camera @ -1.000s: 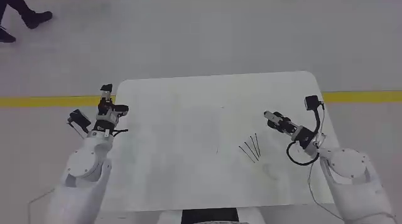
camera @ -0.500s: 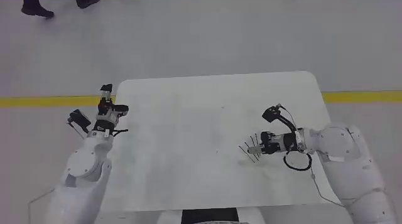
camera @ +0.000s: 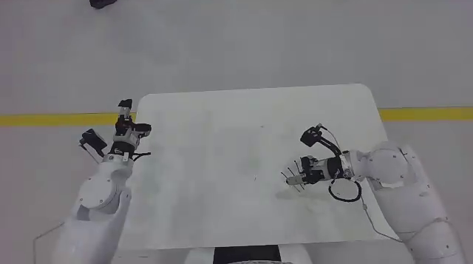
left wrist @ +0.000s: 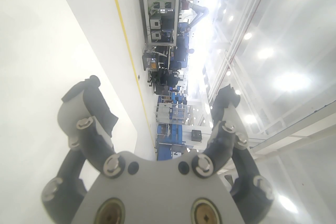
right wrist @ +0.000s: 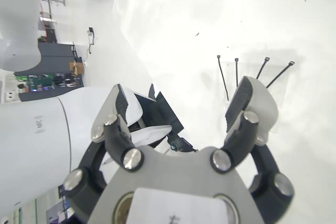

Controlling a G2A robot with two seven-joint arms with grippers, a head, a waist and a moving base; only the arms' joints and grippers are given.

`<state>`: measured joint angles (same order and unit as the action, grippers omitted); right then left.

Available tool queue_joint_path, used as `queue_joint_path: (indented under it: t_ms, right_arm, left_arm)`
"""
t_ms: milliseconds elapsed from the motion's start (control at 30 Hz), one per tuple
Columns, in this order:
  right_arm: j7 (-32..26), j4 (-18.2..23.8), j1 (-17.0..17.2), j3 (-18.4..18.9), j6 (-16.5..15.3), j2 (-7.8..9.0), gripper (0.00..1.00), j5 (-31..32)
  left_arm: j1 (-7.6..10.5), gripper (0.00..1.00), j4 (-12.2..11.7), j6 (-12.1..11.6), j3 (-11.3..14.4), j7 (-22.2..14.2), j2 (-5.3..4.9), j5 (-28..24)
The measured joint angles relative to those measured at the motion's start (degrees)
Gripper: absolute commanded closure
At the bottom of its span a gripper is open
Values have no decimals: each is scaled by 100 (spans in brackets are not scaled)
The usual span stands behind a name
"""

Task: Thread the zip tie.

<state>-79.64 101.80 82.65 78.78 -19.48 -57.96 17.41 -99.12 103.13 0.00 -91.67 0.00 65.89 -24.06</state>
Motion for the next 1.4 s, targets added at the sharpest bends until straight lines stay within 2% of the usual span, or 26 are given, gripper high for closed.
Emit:
queue_joint_path:
  t_ms: [100,233,300,333,667,767,967,1267,1400]
  right_arm:
    - [0,-107,-273,-470,0,179,0,197]
    - [0,-507,-837,-1403,0,465,0,563]
    - [0,-475,-1028,-1738,0,525,0,544]
    - [0,-445,-1046,-1783,0,530,0,513]
    - [12,-438,-1021,-1722,0,524,0,495]
    - [127,-403,-1003,-1733,0,555,0,100]
    - [-3,-347,-1182,-1903,0,645,0,-509]
    - [7,-355,-1179,-1899,5,646,0,-502]
    - [263,-562,-1126,-1851,85,668,0,-288]
  left_arm:
    - [0,0,0,0,0,0,0,0]
    - [0,0,0,0,0,0,0,0]
    - [0,0,0,0,0,0,0,0]
    - [0,0,0,0,0,0,0,0]
    - [0,0,0,0,0,0,0,0]
    - [0,0,0,0,0,0,0,0]
    - [0,0,0,0,0,0,0,0]
    - [0,0,0,0,0,0,0,0]
    - [0,0,0,0,0,0,0,0]
